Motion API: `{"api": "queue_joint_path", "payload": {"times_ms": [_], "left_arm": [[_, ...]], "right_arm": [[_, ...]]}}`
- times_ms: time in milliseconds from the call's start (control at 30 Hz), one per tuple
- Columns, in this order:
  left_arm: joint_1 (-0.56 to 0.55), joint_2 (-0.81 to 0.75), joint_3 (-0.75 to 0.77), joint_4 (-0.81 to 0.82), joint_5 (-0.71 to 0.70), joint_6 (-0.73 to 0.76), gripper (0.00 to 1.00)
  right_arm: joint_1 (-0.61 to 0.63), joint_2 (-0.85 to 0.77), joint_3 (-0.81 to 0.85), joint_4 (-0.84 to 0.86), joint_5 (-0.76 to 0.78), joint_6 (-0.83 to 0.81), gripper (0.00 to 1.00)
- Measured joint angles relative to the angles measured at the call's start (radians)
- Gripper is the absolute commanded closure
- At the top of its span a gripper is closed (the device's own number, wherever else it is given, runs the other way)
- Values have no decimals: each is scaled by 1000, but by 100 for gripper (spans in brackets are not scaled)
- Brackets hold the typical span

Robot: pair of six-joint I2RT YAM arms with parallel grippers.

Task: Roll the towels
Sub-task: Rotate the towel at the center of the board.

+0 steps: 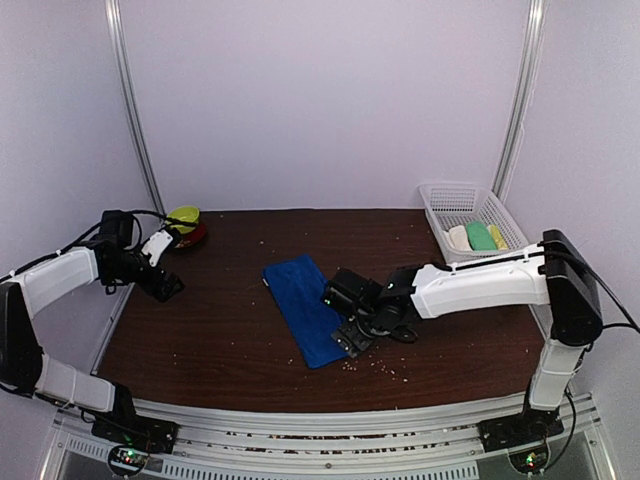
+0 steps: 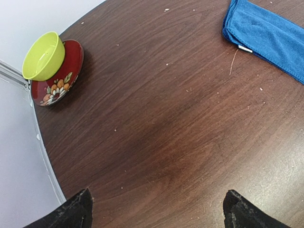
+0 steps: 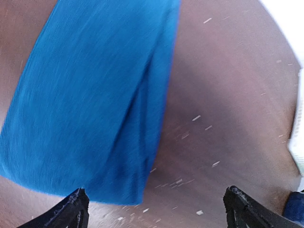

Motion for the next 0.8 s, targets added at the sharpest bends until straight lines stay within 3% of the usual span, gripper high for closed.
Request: {"api": "queue_joint_path", "payload": {"times_ms": [267,567,800], "left_arm": [[0,-2,-11,1,9,0,2],[0,-2,-14,5,12,1,2],[0,-2,-15,7,13,1,2]], "right_arm": [[-101,39,286,51,90,-89,0],[-196,508,749,147,123,-180,0],[-232,656,793,177,152,-203,0]]}}
